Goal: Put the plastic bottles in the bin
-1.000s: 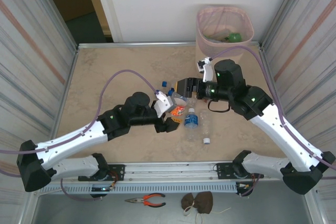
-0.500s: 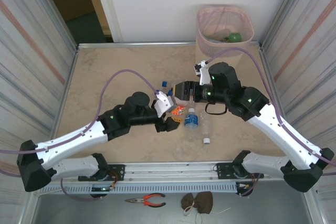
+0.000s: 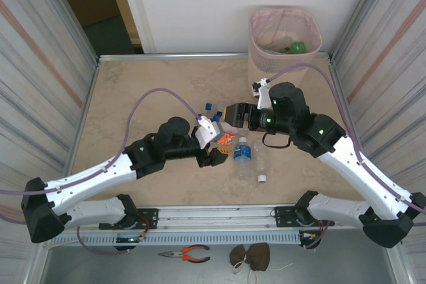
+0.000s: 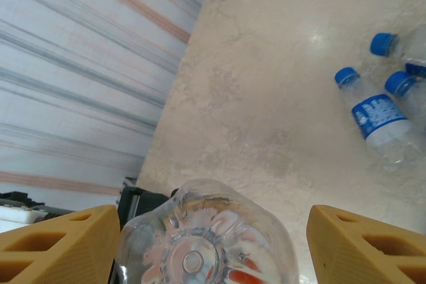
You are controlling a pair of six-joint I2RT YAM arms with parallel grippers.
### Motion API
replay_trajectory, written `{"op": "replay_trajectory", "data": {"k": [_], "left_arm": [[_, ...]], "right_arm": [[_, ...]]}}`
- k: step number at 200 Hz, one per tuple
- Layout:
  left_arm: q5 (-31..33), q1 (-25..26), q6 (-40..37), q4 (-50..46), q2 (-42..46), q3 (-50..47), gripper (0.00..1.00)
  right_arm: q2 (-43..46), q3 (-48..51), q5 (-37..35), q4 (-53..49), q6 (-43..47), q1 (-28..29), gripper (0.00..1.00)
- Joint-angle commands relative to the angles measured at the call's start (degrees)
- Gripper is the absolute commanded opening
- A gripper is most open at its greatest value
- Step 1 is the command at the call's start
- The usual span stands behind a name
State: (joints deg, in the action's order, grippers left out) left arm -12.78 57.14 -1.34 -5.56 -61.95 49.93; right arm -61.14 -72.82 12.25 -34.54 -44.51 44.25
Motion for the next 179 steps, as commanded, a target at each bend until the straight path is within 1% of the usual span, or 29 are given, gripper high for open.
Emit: {"op": "replay_trajectory", "data": {"k": [1,32,79,93,108,126,147,162,179], "left_arm": [[1.08,0.01,-0.95,4.68,2.31,0.83,0.58],[1.69,-0.01,-0.98,4.36,2.15,1.07,0.58],[0.91,-0.04,-0.79,4.60,1.83,1.43,0.59],[1.51,-0.02,-0.67,4.53,1.92,1.49,0.62],[1.79,0.03,-0.47,4.65,2.26,1.33,0.66],[1.97,-0.03,-0.27,4.71,2.84,1.31,0.73],[2.05,0.03,-0.14,4.68,3.94,0.89,0.76],[2.38,-0.09,0.08,4.68,4.78,0.43,0.77],[2.88,-0.02,0.19,4.32,5.66,-0.02,0.77]], "right_arm": [[-1.07,0.21,3.65,0.23,0.01,1.24,0.74],[-1.51,-0.13,0.47,-2.19,0.48,2.30,0.72],[-0.30,0.20,-3.03,-1.87,-0.10,2.28,0.60],[-0.19,-0.25,-4.16,-2.01,-0.15,2.33,0.56],[-0.12,-0.87,-5.58,-2.23,-0.22,2.30,0.55],[0.09,-2.18,-8.66,-3.19,0.44,1.98,0.53],[-0.03,-4.07,-10.13,-4.29,1.64,-0.99,0.52],[-0.40,-5.86,-9.28,-4.82,3.16,-4.35,0.52],[-1.27,-8.65,-8.35,-5.18,5.21,-9.43,0.53]]}}
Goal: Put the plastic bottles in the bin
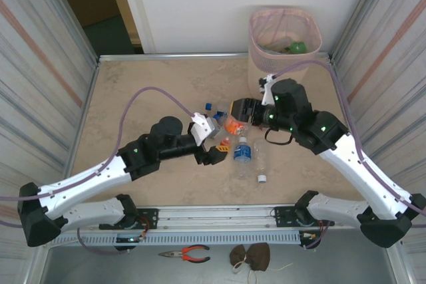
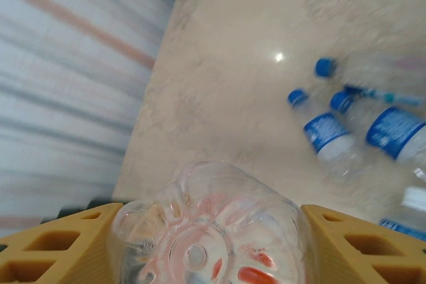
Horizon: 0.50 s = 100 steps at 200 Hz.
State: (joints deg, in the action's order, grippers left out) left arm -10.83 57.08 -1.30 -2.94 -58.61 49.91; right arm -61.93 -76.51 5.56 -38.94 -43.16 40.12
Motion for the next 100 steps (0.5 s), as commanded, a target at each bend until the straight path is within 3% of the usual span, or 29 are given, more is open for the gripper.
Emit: {"op": "replay_trajectory", "data": {"k": [1,55,100], "left_arm": [[0.96,0.05,0.11,1.61,2.42,-0.08,0.77],[2.56,-0.01,0.62,1.12,4.42,-1.59,0.78],[3.32,-0.02,0.86,0.92,4.64,-1.92,0.78]], "right_arm": [[-0.52,-5.18,-1.55,-0.79,3.95,-5.57,0.53],[-7.98,-18.41,4.87,2.42,8.76,-24.34,0.53],[-18.23,-28.66,9.63,6.80,8.98,-35.31,0.53]]}}
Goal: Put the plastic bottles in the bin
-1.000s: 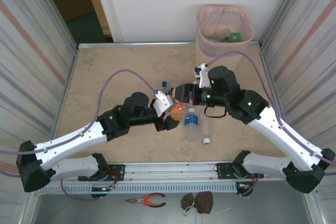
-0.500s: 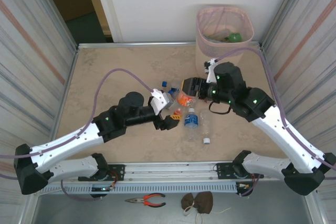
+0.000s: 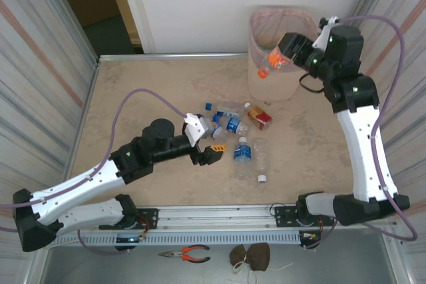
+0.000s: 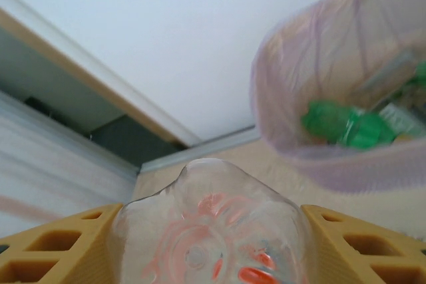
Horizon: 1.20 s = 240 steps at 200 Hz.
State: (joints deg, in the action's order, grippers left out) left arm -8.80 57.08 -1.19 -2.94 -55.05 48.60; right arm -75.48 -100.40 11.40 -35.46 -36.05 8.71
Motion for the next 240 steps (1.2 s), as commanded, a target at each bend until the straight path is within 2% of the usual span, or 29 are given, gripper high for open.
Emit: {"op": "replay_trajectory", "data": {"k": [1,68,88,166,181,198,208,240], "left_arm": [[1.26,-0.03,0.71,0.92,1.08,-0.61,0.78],[2.16,0.01,0.75,0.83,0.36,-0.52,0.78],[2.29,-0.08,0.80,0.92,-0.11,-0.52,0.78],[2.28,-0.35,1.19,1.46,-1.62,-0.34,0.78],[2.19,-0.47,1.29,1.60,-1.77,-0.13,0.79],[1.94,-0.56,1.28,1.67,-2.00,0.14,0.79],[1.77,-0.65,1.19,1.72,-2.15,0.30,0.78],[1.53,-0.81,0.96,1.61,-2.58,0.73,0.79]], "right_arm": [[-4.94,-5.01,3.85,3.40,1.91,-4.11,0.53],[-18.00,-16.12,2.37,3.66,5.57,-11.15,0.53],[-22.13,-18.98,4.11,2.51,6.08,-12.48,0.53],[-32.06,-21.77,9.20,-4.06,8.68,-12.43,0.53],[-32.80,-21.90,9.25,-5.24,9.51,-12.36,0.56],[-32.72,-22.18,8.47,-5.67,9.94,-12.40,0.70],[-32.54,-22.71,7.40,-5.72,10.30,-12.53,0.75],[-32.76,-26.50,5.70,-7.72,11.32,-12.85,0.77]]}}
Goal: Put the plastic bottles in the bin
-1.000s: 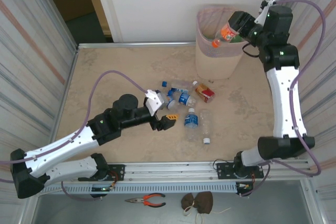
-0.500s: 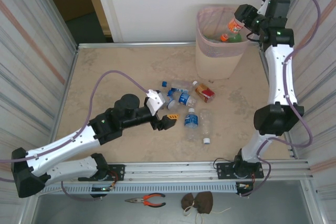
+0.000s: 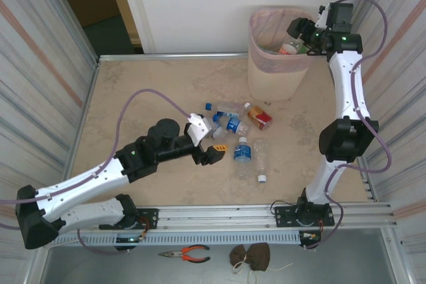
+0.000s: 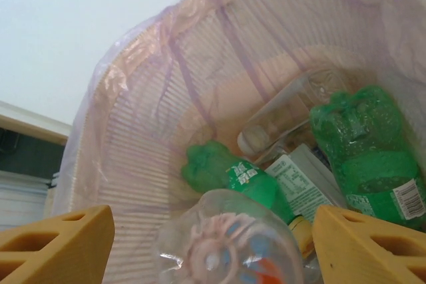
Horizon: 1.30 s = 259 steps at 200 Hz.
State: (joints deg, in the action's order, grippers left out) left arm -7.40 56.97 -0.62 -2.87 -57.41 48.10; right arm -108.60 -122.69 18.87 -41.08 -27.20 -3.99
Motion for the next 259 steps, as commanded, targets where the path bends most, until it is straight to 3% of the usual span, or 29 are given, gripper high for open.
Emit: {"op": "replay_trajectory", "data": {"k": [1,26,57,88,150,207,228,259], "left_arm": [[0.12,-0.71,0.47,1.55,-0.19,1.22,0.79],[0.10,-0.79,0.48,1.73,-0.27,1.21,0.79],[0.02,-0.98,0.51,1.48,-0.25,1.21,0.79],[0.60,-1.07,0.49,0.91,-0.25,1.18,0.79],[5.29,-2.21,3.73,-5.34,-5.35,4.25,0.78],[10.29,-3.21,16.06,-15.98,-18.98,12.96,0.78],[15.01,-3.53,22.23,-22.13,-25.48,17.25,0.84],[26.40,-4.38,33.58,-32.48,-34.40,25.38,0.85]], "right_arm": [[0.33,-4.35,-1.80,-2.17,2.49,-0.19,0.77],[0.05,-5.76,-2.08,-2.87,2.77,-0.09,0.74],[-0.19,-5.87,-0.73,-3.42,2.90,0.34,0.56],[-0.58,-5.81,-1.25,-5.41,4.08,1.26,0.46],[4.26,-4.35,-3.88,-8.82,5.93,3.44,0.46],[16.80,6.91,-4.92,-6.12,4.72,3.49,0.48],[21.62,11.64,-5.07,-4.96,4.07,3.42,0.49],[27.27,17.78,-5.27,-3.95,3.48,3.09,0.49]]}}
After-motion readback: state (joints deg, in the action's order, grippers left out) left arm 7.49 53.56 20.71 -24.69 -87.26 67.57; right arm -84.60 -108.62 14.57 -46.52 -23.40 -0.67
